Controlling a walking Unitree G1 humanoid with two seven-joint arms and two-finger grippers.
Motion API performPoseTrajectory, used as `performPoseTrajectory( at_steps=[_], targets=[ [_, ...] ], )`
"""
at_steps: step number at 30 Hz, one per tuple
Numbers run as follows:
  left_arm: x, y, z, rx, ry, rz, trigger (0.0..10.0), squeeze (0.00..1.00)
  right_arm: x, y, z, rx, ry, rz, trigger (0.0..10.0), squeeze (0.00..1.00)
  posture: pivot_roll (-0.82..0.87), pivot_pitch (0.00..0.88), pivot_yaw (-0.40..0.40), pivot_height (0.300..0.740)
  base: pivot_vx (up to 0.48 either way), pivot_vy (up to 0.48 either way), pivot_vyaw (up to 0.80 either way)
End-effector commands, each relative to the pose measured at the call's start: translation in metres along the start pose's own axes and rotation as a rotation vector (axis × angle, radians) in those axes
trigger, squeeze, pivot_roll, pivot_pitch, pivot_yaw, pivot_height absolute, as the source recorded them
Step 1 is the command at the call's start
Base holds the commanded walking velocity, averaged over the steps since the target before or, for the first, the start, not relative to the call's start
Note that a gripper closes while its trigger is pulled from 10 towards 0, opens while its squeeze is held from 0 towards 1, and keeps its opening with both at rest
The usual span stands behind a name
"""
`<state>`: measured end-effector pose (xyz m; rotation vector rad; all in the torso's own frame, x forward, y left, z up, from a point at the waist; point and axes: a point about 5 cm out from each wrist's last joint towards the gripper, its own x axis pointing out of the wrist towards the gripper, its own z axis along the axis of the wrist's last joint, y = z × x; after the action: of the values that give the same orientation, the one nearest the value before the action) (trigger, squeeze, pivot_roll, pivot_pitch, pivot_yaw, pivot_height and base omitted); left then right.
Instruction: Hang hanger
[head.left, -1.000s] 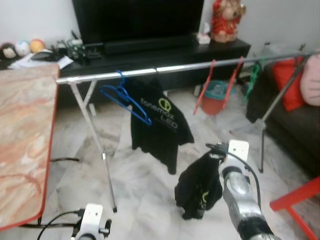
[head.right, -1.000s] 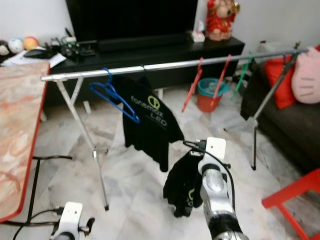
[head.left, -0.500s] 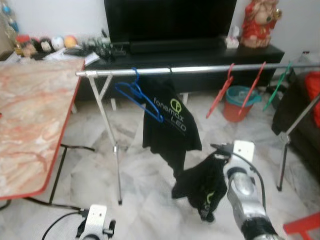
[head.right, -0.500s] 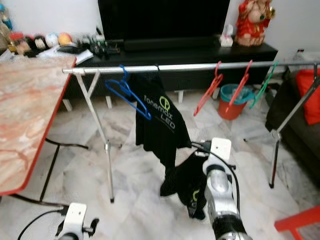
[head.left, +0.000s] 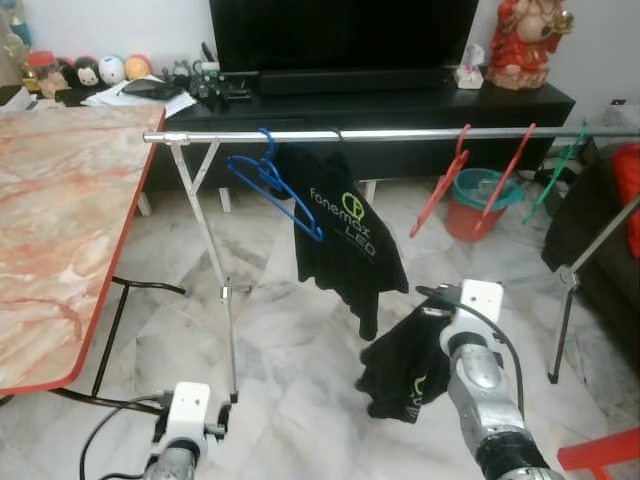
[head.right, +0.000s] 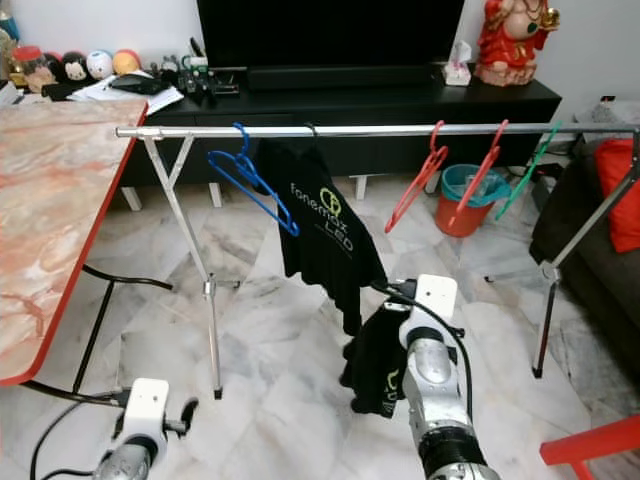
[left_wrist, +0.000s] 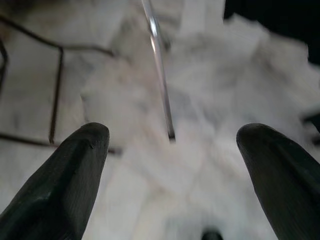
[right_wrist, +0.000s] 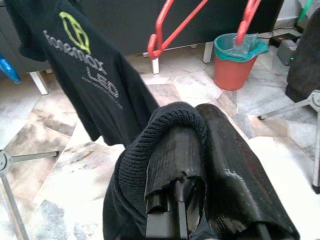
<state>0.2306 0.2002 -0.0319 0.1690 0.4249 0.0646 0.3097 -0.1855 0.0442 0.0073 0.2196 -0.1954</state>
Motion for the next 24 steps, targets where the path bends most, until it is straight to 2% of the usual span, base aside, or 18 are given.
performPoseTrajectory(
  at_steps=[1,2,3,4,5,6,7,9,11,17,24],
  targets=[
    [0.003,0.000,0.014,-0.024,-0.085,0.000,10.0,0.00,0.003,-0.002,0.009,0.010,-0.032,-0.009,10.0,0.00,-0.01,0.000,-0.037,0.740,0.000,0.000,0.00],
    [0.006,0.001,0.030,-0.034,-0.170,0.002,10.0,0.00,0.003,-0.002,0.009,0.014,-0.033,-0.012,10.0,0.00,-0.01,0.000,-0.037,0.740,0.000,0.000,0.00],
    [0.006,0.001,0.030,-0.034,-0.170,0.002,10.0,0.00,0.003,-0.002,0.009,0.014,-0.033,-0.012,10.0,0.00,-0.01,0.000,-0.037,0.740,0.000,0.000,0.00],
    [0.008,0.003,0.046,-0.045,-0.243,0.006,10.0,0.00,0.003,-0.003,0.009,0.016,-0.033,-0.014,10.0,0.00,0.00,0.000,-0.038,0.740,0.000,0.000,0.00],
    [0.008,0.003,0.046,-0.045,-0.243,0.006,10.0,0.00,0.003,-0.003,0.009,0.016,-0.033,-0.014,10.0,0.00,0.00,0.000,-0.038,0.740,0.000,0.000,0.00],
    [0.011,0.003,0.064,-0.020,-0.314,0.005,10.0,0.00,0.003,-0.003,0.009,0.021,-0.034,-0.016,10.0,0.00,0.00,0.000,-0.038,0.740,0.000,0.000,0.00],
    [0.011,0.003,0.064,-0.020,-0.314,0.005,10.0,0.00,0.003,-0.003,0.009,0.021,-0.034,-0.016,10.0,0.00,0.00,0.000,-0.038,0.740,0.000,0.000,0.00],
    [0.011,0.002,0.078,0.007,-0.377,-0.007,10.0,0.00,0.004,-0.003,0.010,0.028,-0.038,-0.017,10.0,0.00,0.00,0.000,-0.036,0.740,0.000,0.000,0.00],
    [0.011,0.002,0.081,0.001,-0.390,-0.008,10.0,0.00,0.004,-0.002,0.010,0.030,-0.039,-0.017,10.0,0.00,0.00,0.000,-0.034,0.740,0.000,0.000,0.00],
    [0.010,-0.001,0.091,-0.007,-0.422,-0.014,10.0,0.00,0.004,-0.003,0.011,0.056,-0.047,-0.026,10.0,0.00,-0.01,0.000,-0.030,0.740,0.351,0.000,0.00],
    [0.010,-0.005,0.093,-0.015,-0.420,-0.022,10.0,0.00,0.003,-0.005,0.010,0.077,-0.047,-0.036,10.0,0.00,-0.01,0.000,-0.028,0.740,0.394,0.000,-0.77]
  ],
)
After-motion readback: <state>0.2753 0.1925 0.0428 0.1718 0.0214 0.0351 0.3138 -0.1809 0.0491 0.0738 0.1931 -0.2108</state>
